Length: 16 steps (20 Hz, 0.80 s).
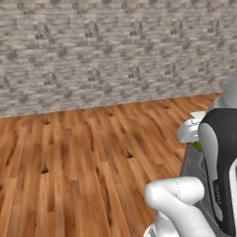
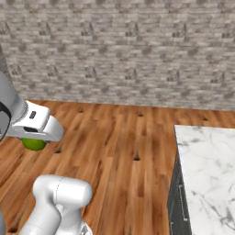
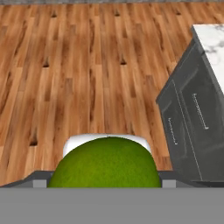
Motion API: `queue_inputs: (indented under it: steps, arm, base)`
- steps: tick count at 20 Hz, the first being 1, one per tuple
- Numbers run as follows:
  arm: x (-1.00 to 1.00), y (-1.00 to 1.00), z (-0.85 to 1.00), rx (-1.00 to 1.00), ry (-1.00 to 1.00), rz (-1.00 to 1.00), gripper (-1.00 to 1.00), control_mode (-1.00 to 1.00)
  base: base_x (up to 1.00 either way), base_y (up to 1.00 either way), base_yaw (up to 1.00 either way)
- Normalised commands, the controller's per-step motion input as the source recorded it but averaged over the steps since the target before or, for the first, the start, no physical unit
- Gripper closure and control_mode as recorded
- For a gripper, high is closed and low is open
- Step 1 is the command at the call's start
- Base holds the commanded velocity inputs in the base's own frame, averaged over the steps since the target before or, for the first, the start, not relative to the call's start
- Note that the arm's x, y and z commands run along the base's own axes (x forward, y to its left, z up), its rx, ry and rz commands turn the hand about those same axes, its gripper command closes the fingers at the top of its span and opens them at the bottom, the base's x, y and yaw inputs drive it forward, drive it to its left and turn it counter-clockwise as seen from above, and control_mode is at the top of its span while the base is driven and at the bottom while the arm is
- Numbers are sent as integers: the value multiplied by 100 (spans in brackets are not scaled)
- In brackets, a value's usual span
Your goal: Gather the lime and eggplant from the fridge and place them on a tray on the dining counter. Then gather the chicken drumsticks from the fridge and place them on the other tray.
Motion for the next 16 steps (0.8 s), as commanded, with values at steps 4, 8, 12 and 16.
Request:
queue_inputs:
  steps: [4,8,12,16]
  arm:
    - [0,0,0,0,0,0,100,100]
    - [0,0,0,0,0,0,100,100]
    - [0,0,0,0,0,0,100,100]
    - [0,0,0,0,0,0,100,100]
  base:
    - [100,54,0]
    - [100,54,0]
    - [100,51,0]
    - [100,43,0]
